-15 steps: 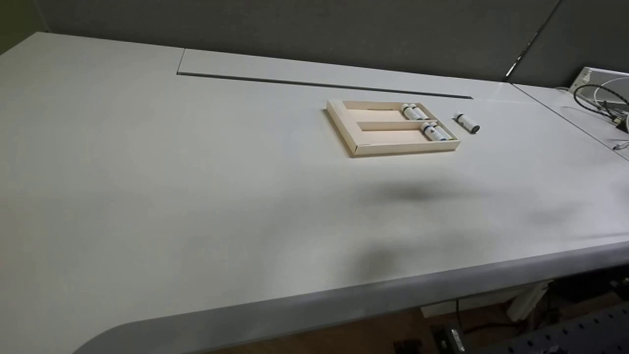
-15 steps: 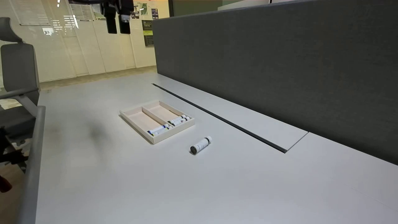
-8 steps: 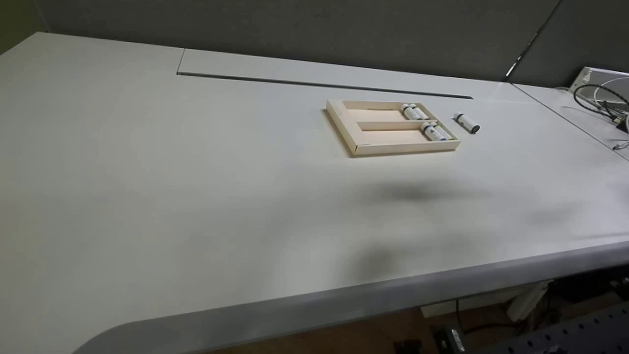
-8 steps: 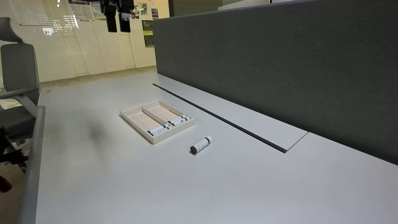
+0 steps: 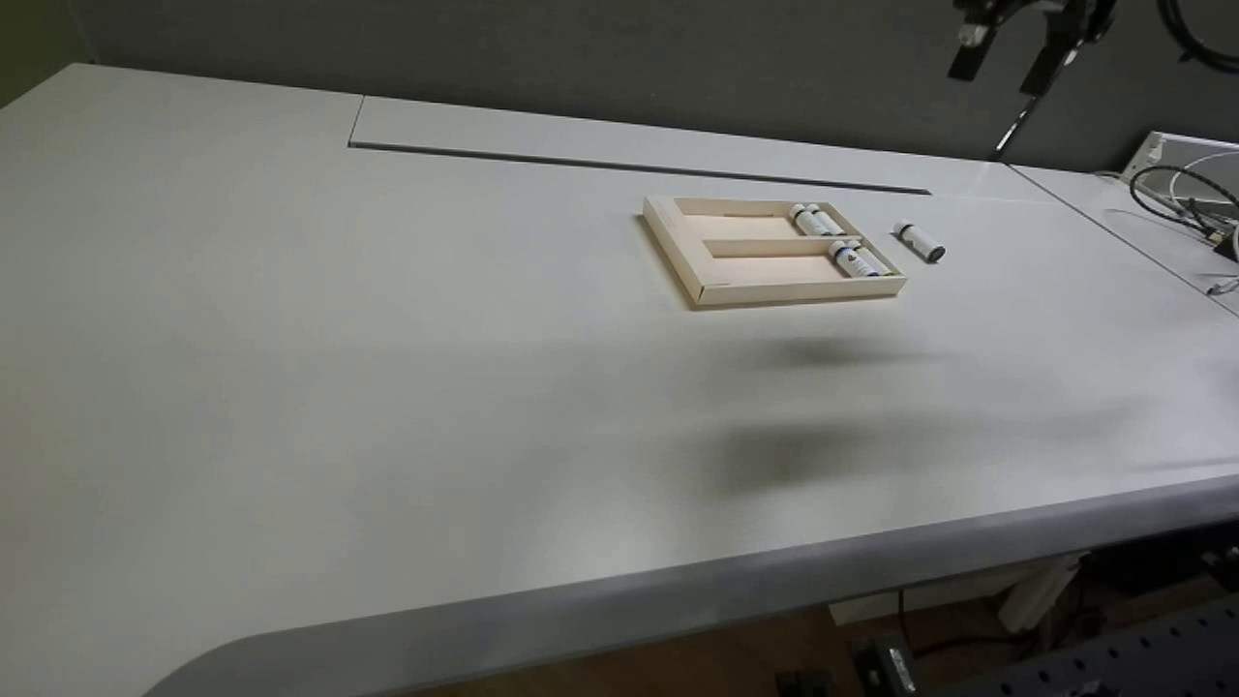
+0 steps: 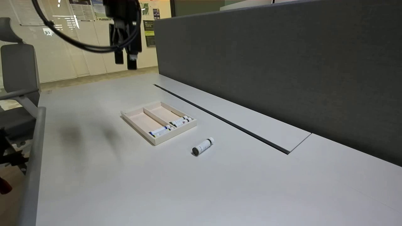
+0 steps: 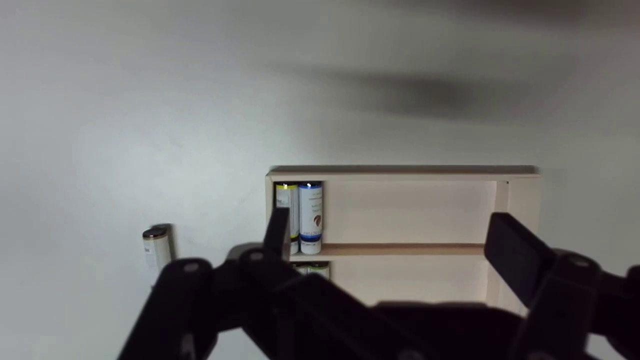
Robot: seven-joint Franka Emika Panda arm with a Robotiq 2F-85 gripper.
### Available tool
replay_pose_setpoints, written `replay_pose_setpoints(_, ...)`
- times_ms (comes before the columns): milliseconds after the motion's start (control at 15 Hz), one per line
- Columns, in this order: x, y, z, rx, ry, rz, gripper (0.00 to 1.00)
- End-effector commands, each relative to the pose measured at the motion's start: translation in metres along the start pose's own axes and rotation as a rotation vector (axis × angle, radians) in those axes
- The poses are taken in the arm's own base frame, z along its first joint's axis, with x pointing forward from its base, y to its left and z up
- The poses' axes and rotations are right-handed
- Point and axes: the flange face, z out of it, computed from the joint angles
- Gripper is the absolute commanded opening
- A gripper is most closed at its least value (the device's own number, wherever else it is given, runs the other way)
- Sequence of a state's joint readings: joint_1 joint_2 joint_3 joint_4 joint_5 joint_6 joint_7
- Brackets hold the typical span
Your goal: Pick up one of the small bottle from the bottom compartment of the wooden tray and put it on the table.
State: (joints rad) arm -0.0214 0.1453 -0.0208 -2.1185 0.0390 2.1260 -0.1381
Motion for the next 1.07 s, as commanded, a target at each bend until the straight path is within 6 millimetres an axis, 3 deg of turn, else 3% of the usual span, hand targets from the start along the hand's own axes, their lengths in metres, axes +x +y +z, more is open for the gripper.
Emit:
replay_pose_setpoints(0, 0.015, -0.002, 0.069, 0.023, -0.054, -0.01, 1.0)
replay_pose_setpoints(200, 0.028, -0.008, 0.115, 0.022, -0.071, -0.026, 1.0)
replay_pose_setpoints(400, 0.04, -0.015, 0.14, 0.011, -0.022, -0.05, 1.0)
replay_pose_setpoints(1000, 0.06, -0.019, 0.164, -0.017, 0.089, -0.077, 1.0)
